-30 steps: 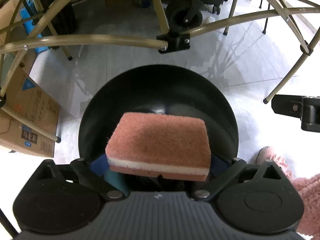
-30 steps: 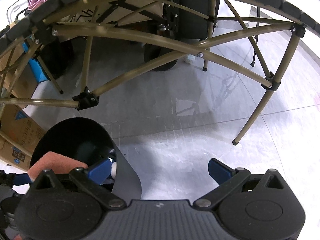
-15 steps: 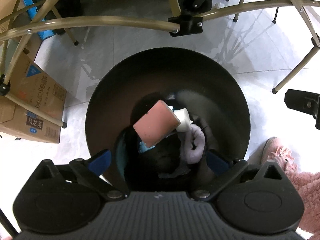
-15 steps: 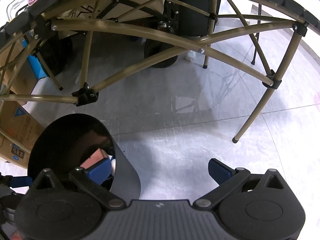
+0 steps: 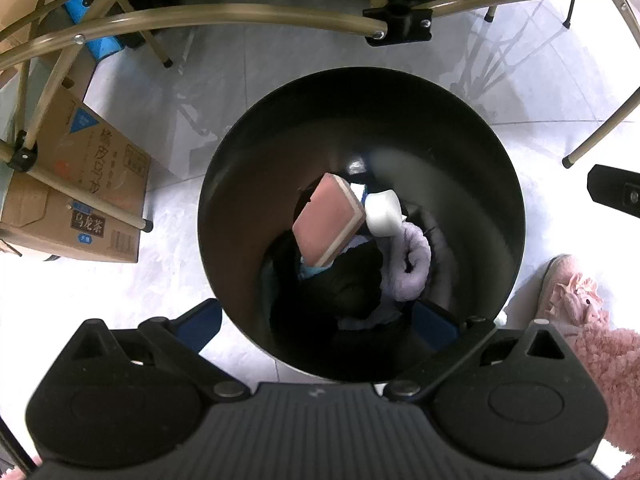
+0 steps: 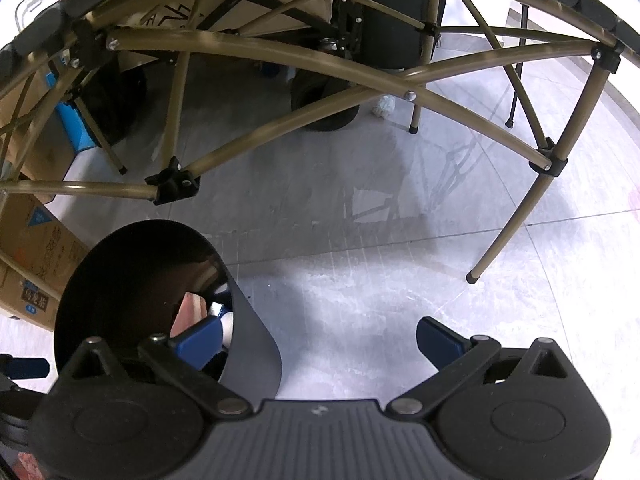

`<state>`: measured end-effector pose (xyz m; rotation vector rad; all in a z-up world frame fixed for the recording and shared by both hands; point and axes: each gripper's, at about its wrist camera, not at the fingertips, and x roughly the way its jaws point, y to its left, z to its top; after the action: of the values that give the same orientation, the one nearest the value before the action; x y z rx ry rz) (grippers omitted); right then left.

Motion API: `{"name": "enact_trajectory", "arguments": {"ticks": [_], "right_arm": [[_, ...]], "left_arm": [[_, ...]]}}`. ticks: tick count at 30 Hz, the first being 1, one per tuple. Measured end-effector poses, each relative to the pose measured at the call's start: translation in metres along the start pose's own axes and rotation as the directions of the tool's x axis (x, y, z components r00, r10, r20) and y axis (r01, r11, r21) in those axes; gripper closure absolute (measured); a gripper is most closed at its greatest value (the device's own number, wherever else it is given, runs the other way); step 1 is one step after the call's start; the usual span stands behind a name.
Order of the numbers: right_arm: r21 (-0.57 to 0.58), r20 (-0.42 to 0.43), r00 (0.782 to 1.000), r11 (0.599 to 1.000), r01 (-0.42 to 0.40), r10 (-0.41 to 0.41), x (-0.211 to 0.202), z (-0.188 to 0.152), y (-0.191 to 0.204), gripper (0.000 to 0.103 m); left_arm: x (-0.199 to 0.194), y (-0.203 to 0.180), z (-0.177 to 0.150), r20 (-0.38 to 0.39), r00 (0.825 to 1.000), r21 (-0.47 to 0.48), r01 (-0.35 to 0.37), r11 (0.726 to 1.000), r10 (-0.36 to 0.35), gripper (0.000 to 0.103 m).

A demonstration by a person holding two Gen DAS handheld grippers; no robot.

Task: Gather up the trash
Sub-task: 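Raise both open tools from the bin back toward the table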

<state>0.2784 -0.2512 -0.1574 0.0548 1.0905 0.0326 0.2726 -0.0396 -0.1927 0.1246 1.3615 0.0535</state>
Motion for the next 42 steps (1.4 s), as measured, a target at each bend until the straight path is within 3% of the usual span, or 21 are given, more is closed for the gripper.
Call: {"name": "enact_trajectory", "arguments": {"ticks": [11,22,35,42], "right_arm": [[-0.027,0.001,0.999,0.999,-0.042,0.042,-0.01,-0.001,0.005,0.0],[-0.092,0.035,0.996,0.992,-0.082,0.086,-0.042,-0.003,0.014,0.0],[-0.166,0.149,0.979,0.98,-0.113,0.138,-0.098,0.004,0.022,0.0],[-0.212,0.268,0.943,0.967,-0.141,0.197,-0.141,0.014,0.031,0.0]], "left_arm": [[-0.025,0.015,-0.001,0.034,0.999,-0.032,0.015,0.999,-0.013,0.0],[-0.073,0.041,-0.009,0.142,0.99,-0.065,0.027,0.998,-0.017,0.0],[-0.143,0.066,-0.02,0.34,0.94,-0.086,0.074,0.994,-0.04,0.0],[-0.181,0.073,-0.014,0.443,0.895,-0.1,0.103,0.99,-0.049,0.0]]}}
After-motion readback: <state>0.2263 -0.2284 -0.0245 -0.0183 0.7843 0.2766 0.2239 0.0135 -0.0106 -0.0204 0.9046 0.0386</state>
